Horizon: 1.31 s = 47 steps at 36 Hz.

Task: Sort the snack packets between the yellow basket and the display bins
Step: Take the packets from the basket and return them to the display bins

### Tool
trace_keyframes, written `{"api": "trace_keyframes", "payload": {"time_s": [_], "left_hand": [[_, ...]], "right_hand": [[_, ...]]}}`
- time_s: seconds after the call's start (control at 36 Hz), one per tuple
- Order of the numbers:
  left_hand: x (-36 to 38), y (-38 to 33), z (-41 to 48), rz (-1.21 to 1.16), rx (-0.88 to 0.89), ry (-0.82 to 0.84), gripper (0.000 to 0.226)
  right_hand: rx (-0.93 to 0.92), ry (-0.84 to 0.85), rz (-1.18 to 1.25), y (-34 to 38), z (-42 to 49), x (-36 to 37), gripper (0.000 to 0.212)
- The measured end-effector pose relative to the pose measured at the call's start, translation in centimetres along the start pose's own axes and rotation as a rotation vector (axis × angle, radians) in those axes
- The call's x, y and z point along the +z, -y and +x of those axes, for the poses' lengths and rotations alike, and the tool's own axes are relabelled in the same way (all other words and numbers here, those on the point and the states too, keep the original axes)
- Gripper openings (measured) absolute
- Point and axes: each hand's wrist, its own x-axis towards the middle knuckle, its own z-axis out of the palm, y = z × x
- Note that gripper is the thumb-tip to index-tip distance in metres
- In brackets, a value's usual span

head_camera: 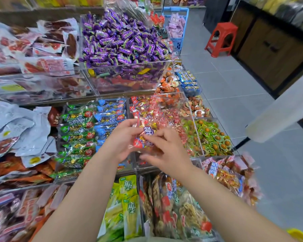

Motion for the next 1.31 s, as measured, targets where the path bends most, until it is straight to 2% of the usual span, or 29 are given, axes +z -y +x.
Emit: {"api": "trace_keyframes", "payload": {"time_s": [0.08,0.14,0.17,0.22,0.25,0.31,0.39,0.44,0.5,0.56,0.64,0.69,0.75,0.81,0.86,0.92,0.97,1.06,1.19,1.31], "left_hand": [[-0.4,0.2,0.4,0.210,0.078,0.052,0.026],[-0.8,0.0,0.5,0.305,0.089,0.166,0.024],[-1.0,-0.2,0.6,0.350,0.082,0.219,0.025],[-1.1,-0.3,0.8,0.440,0.071,0.277,0.029],[-1.0,-0.3,1.0,0.478,0.072,0.281,0.029],[-0.7,-0.3,1.3,0.560,0.088,0.278,0.024],[-0.8,-0.6,1.8,0.578,0.110,0.181,0.015],[-1.3,-0.7,2.3,0.539,0.165,0.011,0.011],[-2.1,-0.3,2.8,0.625,0.244,-0.173,0.020],[-3.1,0.7,3.2,0.733,0.248,-0.226,0.046],[-3.7,2.2,3.5,0.967,0.195,-0.130,0.092],[-3.7,3.4,4.1,1.238,0.207,-0.119,0.111],[-3.6,4.6,4.8,1.434,0.212,-0.150,0.121],[-3.7,5.5,5.3,1.519,0.188,-0.193,0.126],[-4.0,6.2,5.6,1.575,0.173,-0.245,0.132],[-4.5,6.6,5.9,1.609,0.170,-0.285,0.138],[-4.9,7.1,6.1,1.645,0.174,-0.300,0.142],[-5.1,7.7,6.3,1.641,0.174,-0.298,0.141],[-5.2,8.1,6.4,1.505,0.257,-0.313,0.128],[-5.3,8.2,6.5,1.513,0.311,-0.276,0.121]], "right_hand": [[0.074,0.093,0.123,-0.4,-0.5,-0.2,0.044],[0.249,0.067,0.128,-1.0,-0.4,-0.6,0.051],[0.360,0.090,0.140,-1.5,-0.3,-0.9,0.062],[0.592,0.234,0.255,-2.5,0.0,-1.6,0.088],[0.671,0.323,0.320,-3.0,0.2,-1.9,0.094],[0.749,0.457,0.410,-4.0,0.4,-2.2,0.088],[0.810,0.470,0.425,-5.3,0.2,-2.1,0.061],[0.885,0.408,0.428,-6.1,-0.1,-1.7,0.070],[0.944,0.344,0.421,-6.9,-0.3,-0.8,0.085],[0.943,0.350,0.414,-7.4,-0.4,0.4,0.085],[0.900,0.452,0.462,-7.6,-0.7,2.8,0.070],[0.899,0.473,0.403,-7.8,-0.8,4.3,0.071],[0.907,0.437,0.251,-8.3,-0.6,5.4,0.071],[0.904,0.344,0.146,-8.7,-0.4,5.7,0.077],[0.944,0.301,0.171,-9.1,-0.1,5.4,0.101],[0.980,0.348,0.247,-9.3,0.1,5.1,0.126],[0.955,0.435,0.276,-9.6,0.1,4.9,0.139],[0.866,0.520,0.278,-9.7,-0.3,5.1,0.139],[0.612,0.435,0.171,-9.5,0.1,4.7,0.117],[0.564,0.530,0.125,-10.0,0.9,3.8,0.112]]}}
